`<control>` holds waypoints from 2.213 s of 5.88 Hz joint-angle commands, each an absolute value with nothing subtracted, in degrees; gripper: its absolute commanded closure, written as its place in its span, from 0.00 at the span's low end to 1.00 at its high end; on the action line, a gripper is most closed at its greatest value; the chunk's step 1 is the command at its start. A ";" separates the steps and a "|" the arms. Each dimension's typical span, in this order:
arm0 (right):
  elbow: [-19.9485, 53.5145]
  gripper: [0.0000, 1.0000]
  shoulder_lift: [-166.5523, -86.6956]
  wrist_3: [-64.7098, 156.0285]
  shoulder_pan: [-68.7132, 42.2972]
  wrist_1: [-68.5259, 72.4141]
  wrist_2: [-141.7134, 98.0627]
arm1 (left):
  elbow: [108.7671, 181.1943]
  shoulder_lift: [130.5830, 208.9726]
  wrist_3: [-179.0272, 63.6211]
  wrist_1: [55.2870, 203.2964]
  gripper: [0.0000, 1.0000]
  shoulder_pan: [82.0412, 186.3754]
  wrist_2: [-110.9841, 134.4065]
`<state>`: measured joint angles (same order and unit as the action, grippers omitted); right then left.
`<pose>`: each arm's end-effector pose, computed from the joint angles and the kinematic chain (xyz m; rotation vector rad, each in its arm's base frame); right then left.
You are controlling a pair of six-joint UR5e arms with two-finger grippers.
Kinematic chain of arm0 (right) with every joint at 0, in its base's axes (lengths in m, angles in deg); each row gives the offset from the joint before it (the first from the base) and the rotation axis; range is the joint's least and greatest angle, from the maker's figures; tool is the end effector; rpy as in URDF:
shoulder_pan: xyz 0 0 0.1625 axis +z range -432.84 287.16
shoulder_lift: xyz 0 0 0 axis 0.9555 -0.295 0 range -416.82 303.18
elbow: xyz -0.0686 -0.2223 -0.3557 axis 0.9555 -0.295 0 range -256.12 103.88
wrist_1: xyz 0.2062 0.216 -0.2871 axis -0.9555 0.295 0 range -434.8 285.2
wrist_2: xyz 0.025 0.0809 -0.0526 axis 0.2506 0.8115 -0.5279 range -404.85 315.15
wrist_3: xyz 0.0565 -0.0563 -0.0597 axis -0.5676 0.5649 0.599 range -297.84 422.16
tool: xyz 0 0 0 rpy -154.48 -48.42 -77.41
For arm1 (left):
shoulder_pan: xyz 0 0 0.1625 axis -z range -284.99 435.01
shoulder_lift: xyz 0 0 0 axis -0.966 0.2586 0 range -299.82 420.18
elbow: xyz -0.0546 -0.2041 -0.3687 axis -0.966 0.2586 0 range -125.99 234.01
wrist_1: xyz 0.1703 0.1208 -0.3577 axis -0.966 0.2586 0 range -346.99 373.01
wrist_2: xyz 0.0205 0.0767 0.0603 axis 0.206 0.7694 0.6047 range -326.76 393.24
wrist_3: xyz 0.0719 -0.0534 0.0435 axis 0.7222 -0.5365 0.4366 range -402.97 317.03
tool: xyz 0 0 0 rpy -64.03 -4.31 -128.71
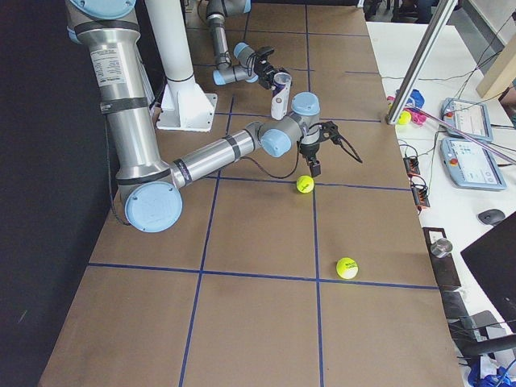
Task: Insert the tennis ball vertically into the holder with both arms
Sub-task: 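Grasp the nearer yellow tennis ball with the right gripper and lift it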
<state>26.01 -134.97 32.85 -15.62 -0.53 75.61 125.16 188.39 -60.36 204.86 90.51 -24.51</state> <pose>-0.2428 -0.5300 0.4214 0.3169 -0.7866 -0.2409 0.5796 -0.3541 0.2375 1.6234 1.2098 0.0309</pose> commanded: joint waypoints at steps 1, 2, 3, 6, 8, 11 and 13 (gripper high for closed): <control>22.69 0.00 -132.60 32.81 -17.81 -0.54 73.28 | 125.03 188.59 -60.02 204.88 0.22 90.31 -24.50; 20.32 0.00 -132.06 32.81 -18.43 -0.54 73.19 | 125.11 188.68 -60.02 204.88 0.22 90.31 -24.50; 16.38 0.00 -130.40 32.98 -19.83 -0.54 73.19 | 125.11 188.77 -60.02 204.88 0.22 90.31 -24.41; 12.05 0.00 -129.24 33.42 -22.65 -0.54 72.57 | 125.11 188.77 -60.02 204.88 0.22 90.31 -24.50; 9.66 0.36 -127.14 33.68 -23.09 -0.62 72.49 | 125.11 188.77 -60.02 204.88 0.22 90.31 -24.41; 19.70 1.00 -123.54 26.80 -20.72 2.69 74.49 | 125.11 188.50 -60.02 204.88 0.22 90.22 -24.41; 28.16 0.99 -118.09 7.50 -24.65 3.86 75.74 | 125.03 188.50 -60.02 204.88 0.22 89.52 -24.41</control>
